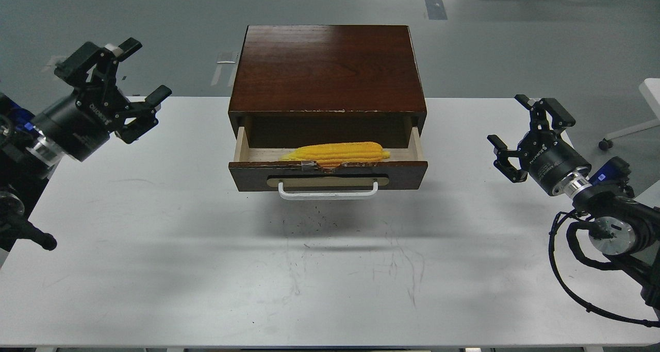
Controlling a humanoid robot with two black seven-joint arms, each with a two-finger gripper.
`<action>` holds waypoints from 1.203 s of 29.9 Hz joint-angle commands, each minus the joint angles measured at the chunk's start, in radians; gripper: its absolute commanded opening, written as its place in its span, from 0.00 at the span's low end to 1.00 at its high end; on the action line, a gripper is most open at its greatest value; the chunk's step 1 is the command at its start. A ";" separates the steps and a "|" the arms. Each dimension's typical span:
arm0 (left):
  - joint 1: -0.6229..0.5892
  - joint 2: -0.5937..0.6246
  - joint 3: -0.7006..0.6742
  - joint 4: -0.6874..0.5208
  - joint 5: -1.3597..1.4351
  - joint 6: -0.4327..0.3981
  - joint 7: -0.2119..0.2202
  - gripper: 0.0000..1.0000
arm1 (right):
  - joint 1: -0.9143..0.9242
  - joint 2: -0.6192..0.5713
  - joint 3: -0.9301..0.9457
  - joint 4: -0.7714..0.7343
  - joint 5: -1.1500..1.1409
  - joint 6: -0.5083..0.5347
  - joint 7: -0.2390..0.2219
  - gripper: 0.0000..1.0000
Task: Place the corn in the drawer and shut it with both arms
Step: 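Move the left gripper to the front of the drawer handle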
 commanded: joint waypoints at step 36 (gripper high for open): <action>0.077 -0.185 0.258 -0.409 1.051 0.237 0.013 0.00 | -0.047 -0.020 0.000 0.004 -0.002 0.004 0.000 0.99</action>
